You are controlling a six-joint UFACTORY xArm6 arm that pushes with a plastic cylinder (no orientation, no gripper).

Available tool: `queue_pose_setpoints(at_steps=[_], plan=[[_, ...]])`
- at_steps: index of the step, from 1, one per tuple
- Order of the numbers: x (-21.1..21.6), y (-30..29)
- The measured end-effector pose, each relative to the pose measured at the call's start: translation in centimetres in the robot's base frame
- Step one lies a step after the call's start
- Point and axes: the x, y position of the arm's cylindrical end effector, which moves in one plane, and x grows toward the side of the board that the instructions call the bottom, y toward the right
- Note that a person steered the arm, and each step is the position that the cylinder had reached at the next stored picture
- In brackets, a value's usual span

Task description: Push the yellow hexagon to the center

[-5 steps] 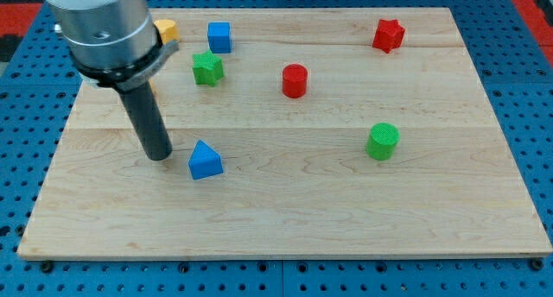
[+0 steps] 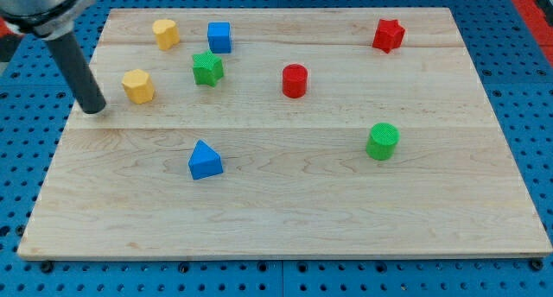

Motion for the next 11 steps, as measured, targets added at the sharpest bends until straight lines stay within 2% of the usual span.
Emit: queue_pose_setpoints(at_steps=[2,5,6,9,11], plan=[[-3.7,0.0],[-4.7,1.2],[-4.7,1.2],[-4.7,6.6],[-2.1,10.2]])
